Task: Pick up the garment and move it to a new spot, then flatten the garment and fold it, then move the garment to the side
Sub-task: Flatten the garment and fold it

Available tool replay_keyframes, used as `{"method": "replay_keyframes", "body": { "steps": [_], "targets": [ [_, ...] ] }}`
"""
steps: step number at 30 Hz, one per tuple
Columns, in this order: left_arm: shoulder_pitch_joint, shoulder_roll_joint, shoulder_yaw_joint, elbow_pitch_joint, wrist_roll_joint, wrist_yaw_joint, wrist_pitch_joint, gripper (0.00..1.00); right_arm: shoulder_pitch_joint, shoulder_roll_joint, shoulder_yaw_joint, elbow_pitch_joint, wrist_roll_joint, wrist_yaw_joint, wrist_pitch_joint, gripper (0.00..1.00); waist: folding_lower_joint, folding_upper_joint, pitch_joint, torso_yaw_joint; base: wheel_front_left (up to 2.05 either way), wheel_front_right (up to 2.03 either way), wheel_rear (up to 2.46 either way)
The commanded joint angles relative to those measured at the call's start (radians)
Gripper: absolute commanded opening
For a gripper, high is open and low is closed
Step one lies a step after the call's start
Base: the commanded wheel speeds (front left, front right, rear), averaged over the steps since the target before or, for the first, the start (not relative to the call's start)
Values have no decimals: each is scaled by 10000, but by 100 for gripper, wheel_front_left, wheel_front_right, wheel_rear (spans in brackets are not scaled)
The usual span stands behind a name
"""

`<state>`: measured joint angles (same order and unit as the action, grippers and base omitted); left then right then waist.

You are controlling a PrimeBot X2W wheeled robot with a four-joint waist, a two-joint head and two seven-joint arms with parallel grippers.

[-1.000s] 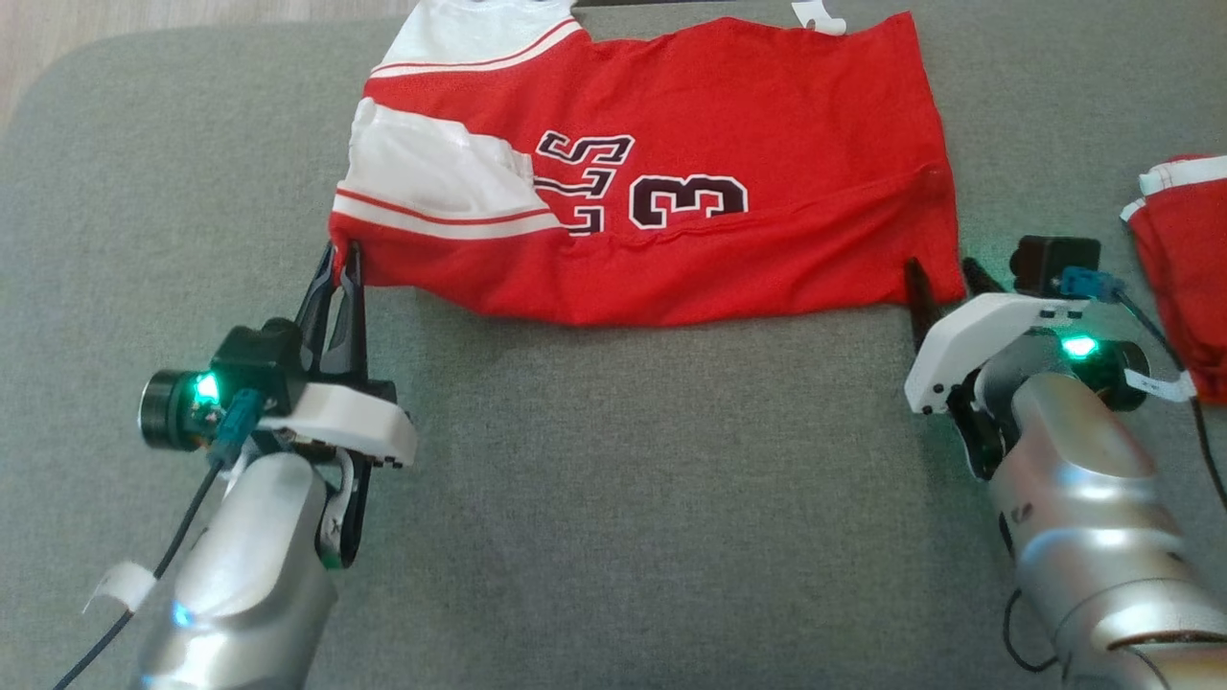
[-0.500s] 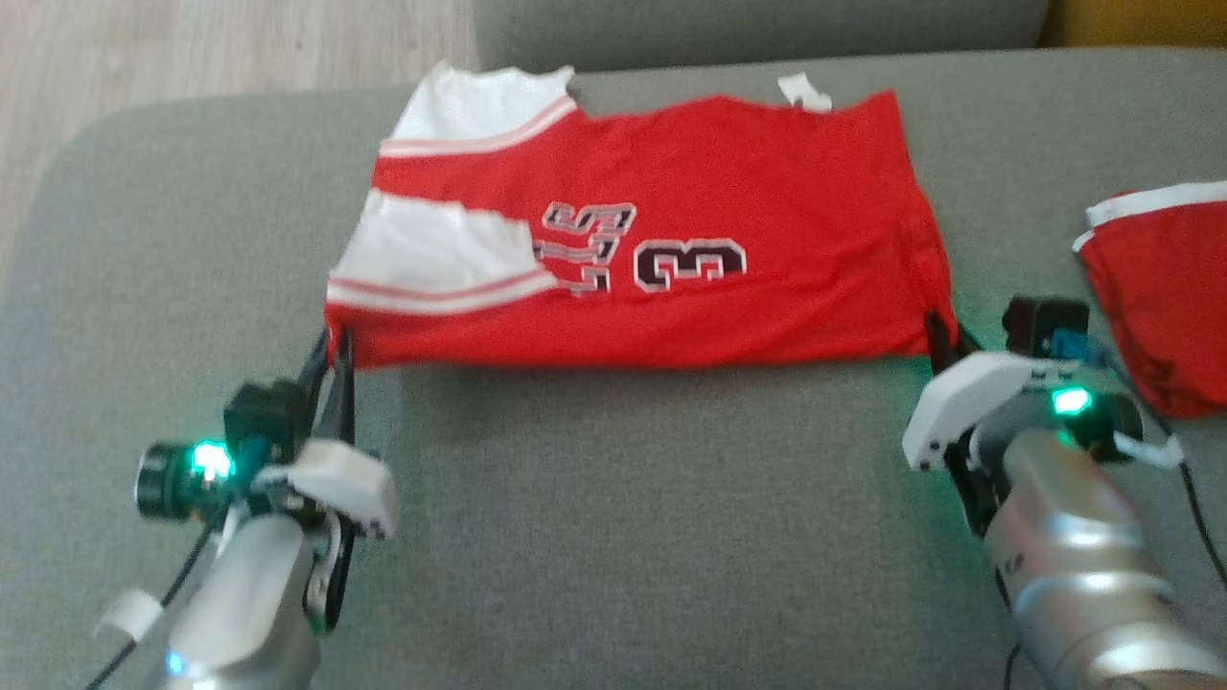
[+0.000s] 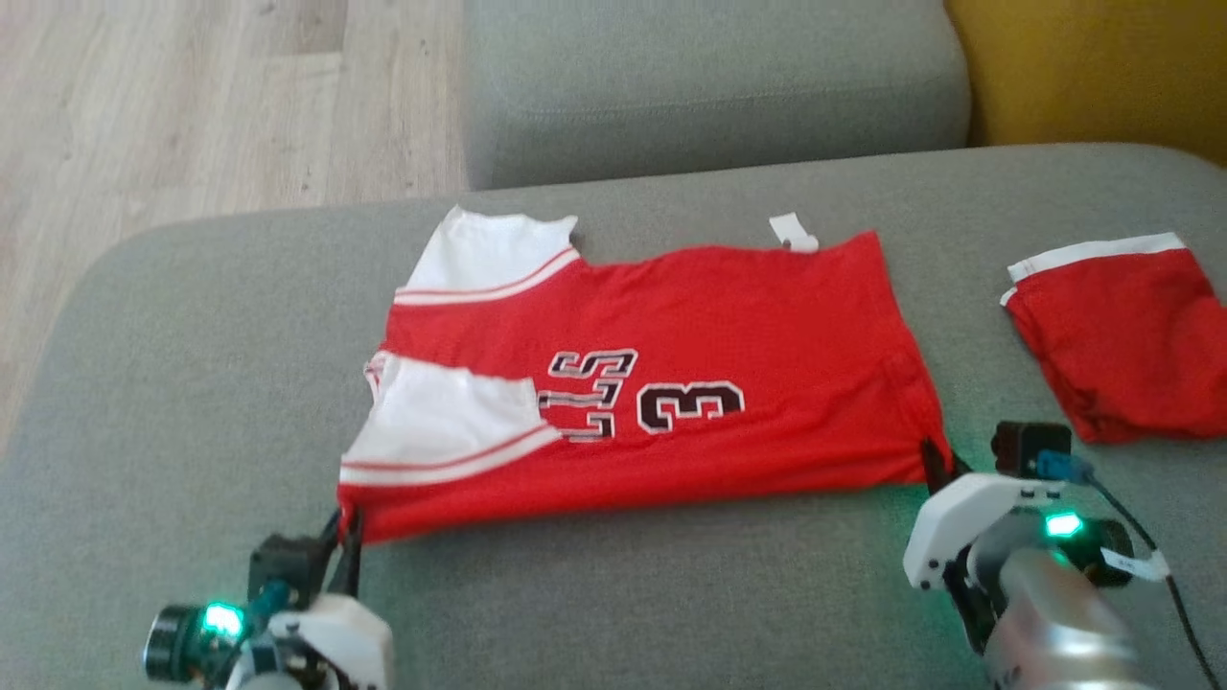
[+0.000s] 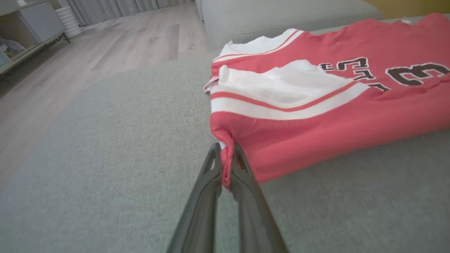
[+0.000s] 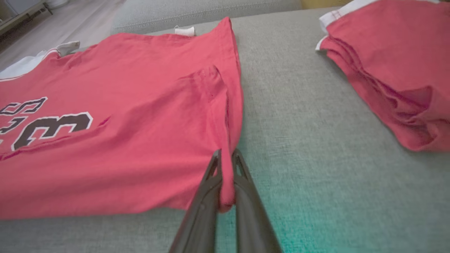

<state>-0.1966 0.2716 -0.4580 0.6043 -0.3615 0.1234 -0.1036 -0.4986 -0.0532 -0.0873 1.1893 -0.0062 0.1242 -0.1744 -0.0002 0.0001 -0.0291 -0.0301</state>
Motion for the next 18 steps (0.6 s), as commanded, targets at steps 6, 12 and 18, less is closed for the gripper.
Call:
{"method": "replay_keyframes", "body": {
  "steps": [6,12,18],
  "targets": [
    [541,592,59,-1146,-97,152,574,0,613,30,-150,-1112,254,65,206,0,2,-1,-216,-48,0,0,0],
    [724,553,-207,-1651,55,421,1047,0,1452,30,110,-2185,442,65,468,0,2,-1,-172,-50,0,0,0],
    [654,366,-107,-1541,-77,865,1508,49,1956,30,614,-3386,1256,65,583,57,2,-1,-30,-198,0,0,0]
  ]
}}
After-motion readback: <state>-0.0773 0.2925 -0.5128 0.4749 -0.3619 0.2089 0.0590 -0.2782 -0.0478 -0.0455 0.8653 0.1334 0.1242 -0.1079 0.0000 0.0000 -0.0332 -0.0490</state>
